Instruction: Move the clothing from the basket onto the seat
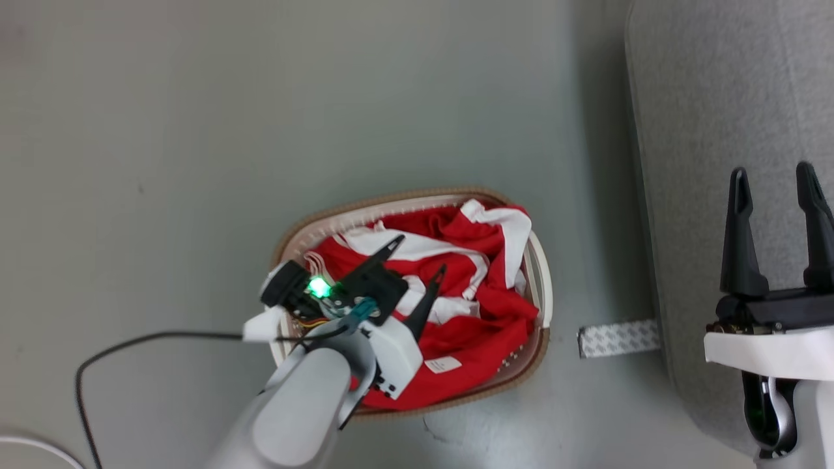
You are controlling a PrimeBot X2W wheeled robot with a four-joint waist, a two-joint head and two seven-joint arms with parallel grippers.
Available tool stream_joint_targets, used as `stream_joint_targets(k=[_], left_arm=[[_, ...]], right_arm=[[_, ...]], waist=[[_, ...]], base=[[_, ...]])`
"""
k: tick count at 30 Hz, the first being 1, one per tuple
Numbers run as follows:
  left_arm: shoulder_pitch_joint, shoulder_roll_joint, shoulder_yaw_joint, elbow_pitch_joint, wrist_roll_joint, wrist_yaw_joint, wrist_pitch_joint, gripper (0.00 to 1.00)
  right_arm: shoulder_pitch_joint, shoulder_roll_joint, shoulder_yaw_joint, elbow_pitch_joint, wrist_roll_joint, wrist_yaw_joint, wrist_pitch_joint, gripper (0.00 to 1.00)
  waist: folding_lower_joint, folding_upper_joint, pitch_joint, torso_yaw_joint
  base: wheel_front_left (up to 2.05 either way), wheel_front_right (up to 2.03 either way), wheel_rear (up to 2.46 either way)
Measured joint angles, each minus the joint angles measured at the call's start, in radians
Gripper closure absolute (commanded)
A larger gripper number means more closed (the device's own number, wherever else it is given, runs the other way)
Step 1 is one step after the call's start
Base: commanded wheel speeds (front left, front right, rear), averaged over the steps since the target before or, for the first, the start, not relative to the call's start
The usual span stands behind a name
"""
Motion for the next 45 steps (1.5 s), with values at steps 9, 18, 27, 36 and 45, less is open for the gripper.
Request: stream_joint_targets(k=[9,18,27,36,45], left_arm=[[-0.143,0.000,-0.211,0.095,-0.198,0.027,0.175,0.00],[-0.298,0.000,-0.337,0.178,-0.272,0.104,0.287,0.00],[-0.362,0.000,-0.432,0.235,-0.346,0.147,0.228,0.00],[-0.420,0.001,-0.479,0.247,-0.469,0.150,0.123,1.00],[-0.416,0.001,-0.484,0.278,-0.598,0.125,0.024,1.00]], right_arm=[[-0.069,0.000,0.044,-0.069,0.000,0.000,0.000,0.00],[-0.117,-0.001,0.065,-0.142,-0.003,0.000,0.000,0.00],[-0.102,-0.001,0.038,-0.184,-0.033,0.000,0.000,0.00],[-0.105,-0.001,0.040,-0.189,-0.047,0.000,0.000,0.00],[-0.112,0.000,0.024,-0.119,-0.042,0.000,0.000,0.00]], waist=[[-0.0001,0.0000,0.159,-0.037],[-0.0002,0.0000,0.328,-0.059],[-0.0002,0.0000,0.454,-0.072],[-0.0003,0.0000,0.452,-0.050],[-0.0003,0.0000,0.332,-0.029]], base=[[0.00,0.00,0.00],[0.00,0.00,0.00],[0.00,0.00,0.00],[0.00,0.00,0.00],[0.00,0.00,0.00]])
